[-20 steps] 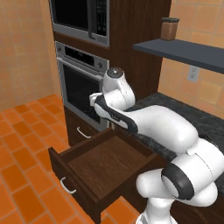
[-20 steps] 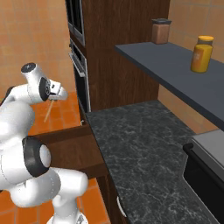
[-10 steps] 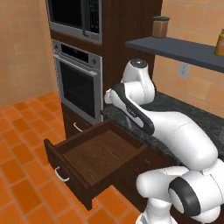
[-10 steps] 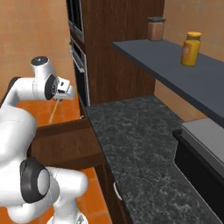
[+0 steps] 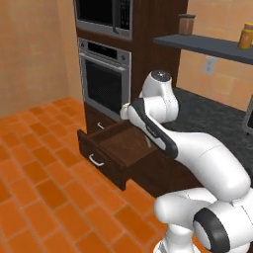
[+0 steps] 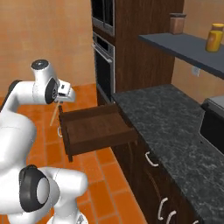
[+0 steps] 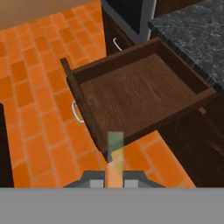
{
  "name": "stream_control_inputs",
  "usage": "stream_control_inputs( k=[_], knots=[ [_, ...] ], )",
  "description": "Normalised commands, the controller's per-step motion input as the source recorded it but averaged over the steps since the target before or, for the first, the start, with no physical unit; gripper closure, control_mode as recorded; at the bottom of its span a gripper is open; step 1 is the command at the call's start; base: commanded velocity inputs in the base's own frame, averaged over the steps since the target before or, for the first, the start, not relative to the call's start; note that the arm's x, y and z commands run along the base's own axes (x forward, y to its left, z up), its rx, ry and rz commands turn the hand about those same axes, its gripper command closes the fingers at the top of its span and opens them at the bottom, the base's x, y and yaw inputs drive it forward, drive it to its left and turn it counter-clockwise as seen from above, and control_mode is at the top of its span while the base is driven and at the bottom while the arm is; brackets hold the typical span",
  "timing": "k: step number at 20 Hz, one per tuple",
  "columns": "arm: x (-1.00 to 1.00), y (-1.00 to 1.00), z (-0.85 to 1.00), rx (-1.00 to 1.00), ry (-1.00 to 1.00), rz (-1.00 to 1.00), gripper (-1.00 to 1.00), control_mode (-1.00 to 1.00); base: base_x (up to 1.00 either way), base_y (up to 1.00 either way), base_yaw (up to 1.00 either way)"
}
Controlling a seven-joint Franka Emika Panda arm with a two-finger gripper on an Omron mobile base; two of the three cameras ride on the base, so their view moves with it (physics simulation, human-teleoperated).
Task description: Take a straw from the drawer in front and place it inside the glass cup on the dining counter.
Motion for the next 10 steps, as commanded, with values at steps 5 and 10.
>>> stream_control_inputs(
  k=[5,10],
  knots=[
    [0.00,0.00,0.00,0.00,0.00,0.00,1.00,1.00,-0.27,1.00,0.00],
    [0.00,0.00,0.00,0.00,0.00,0.00,1.00,1.00,0.29,0.99,0.02]
  ],
)
